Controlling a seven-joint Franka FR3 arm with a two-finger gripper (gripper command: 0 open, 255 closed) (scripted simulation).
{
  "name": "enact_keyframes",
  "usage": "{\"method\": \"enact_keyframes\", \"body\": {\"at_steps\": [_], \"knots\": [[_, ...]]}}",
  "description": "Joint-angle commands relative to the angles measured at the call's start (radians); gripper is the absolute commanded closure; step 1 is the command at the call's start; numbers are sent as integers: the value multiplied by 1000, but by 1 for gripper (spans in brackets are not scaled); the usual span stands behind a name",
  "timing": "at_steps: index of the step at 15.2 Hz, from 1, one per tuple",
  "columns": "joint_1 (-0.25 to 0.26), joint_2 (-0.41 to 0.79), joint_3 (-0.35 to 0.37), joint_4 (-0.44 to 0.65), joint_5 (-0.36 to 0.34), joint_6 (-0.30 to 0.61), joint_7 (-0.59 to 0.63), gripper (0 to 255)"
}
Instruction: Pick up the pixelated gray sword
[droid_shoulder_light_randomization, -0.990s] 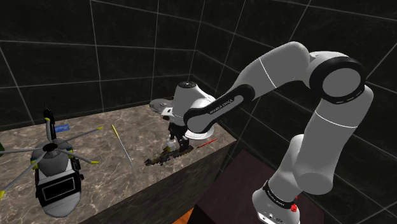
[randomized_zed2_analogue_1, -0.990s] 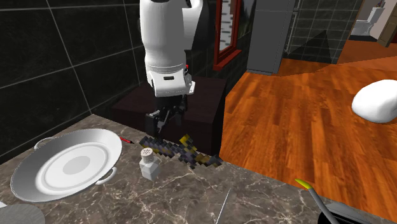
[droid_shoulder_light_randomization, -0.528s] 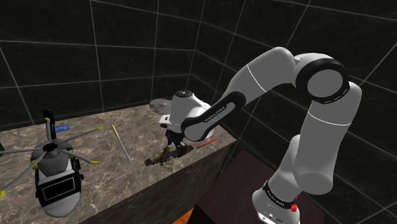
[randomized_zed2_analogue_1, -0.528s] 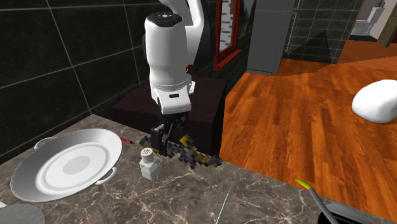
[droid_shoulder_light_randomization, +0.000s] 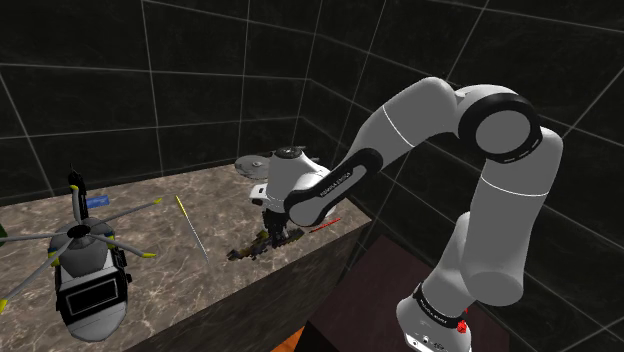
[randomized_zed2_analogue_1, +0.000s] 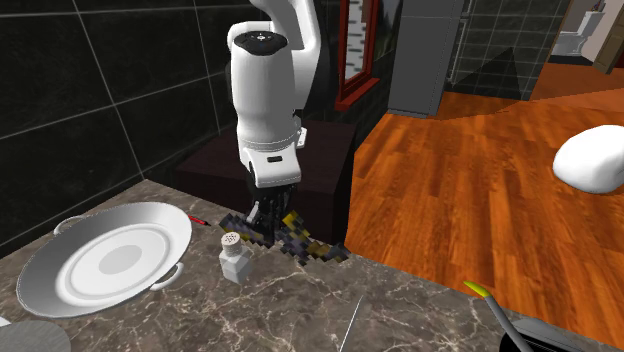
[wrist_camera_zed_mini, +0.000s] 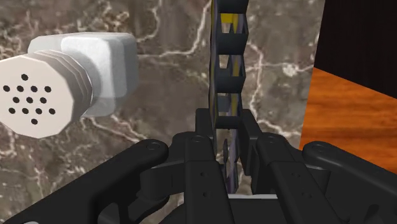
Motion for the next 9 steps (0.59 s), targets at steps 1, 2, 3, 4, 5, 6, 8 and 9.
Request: {"method": "enact_keyframes", "body": {"at_steps": [1,2,3,4,5,6,8,9], "knots": [[0,0,0,0,0,0,0,255],[0,0,0,0,0,0,0,255],[0,0,0,0,0,0,0,255],[0,0,0,0,0,0,0,255],[1,3,0,3,0,-1,1,255],[0,-9,1,3,2,-13,-1,255],[-1,-33,3,4,7,-37,-5,255],[-2,-45,4,4,9,-50,-7,255]]}}
